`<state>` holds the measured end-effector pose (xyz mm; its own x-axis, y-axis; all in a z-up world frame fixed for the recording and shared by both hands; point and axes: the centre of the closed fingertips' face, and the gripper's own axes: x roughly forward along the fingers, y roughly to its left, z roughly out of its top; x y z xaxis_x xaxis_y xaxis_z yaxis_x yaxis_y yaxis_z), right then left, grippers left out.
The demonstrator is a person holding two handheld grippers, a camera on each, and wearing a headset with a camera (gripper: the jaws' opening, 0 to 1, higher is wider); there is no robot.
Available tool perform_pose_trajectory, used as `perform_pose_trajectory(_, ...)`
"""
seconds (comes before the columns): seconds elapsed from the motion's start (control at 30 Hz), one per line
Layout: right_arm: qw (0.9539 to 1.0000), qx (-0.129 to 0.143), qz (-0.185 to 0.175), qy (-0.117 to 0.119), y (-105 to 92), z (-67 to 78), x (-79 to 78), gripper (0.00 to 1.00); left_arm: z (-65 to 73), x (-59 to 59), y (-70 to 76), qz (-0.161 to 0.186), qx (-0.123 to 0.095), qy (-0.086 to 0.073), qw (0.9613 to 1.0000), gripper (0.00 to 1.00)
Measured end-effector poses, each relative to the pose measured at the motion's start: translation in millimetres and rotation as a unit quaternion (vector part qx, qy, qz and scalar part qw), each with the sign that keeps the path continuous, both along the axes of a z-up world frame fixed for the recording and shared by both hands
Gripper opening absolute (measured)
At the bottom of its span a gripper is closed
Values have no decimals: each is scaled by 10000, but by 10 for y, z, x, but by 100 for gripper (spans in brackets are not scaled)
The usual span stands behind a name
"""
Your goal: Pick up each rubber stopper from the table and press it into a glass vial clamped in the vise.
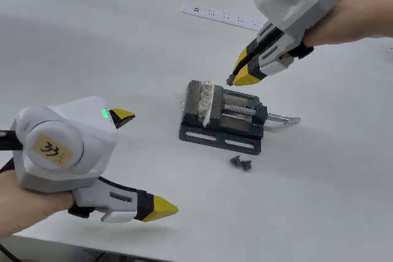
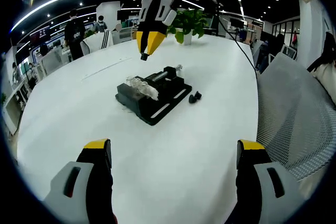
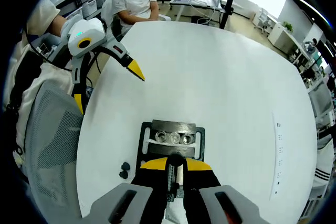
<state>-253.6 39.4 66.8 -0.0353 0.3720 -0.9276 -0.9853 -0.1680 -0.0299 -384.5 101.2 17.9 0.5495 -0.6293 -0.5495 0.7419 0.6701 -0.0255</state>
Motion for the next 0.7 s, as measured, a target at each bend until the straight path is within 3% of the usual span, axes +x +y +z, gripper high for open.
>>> perform_pose_trajectory(0.47, 9983, -366, 462, 32, 248, -176, 142, 5, 57, 72, -8, 90, -146, -21, 9998, 99)
perform_pose_trajectory(0.7, 9972, -561, 488, 104, 227, -221, 158, 5, 37, 78, 1, 147, -201, 15, 9997, 99)
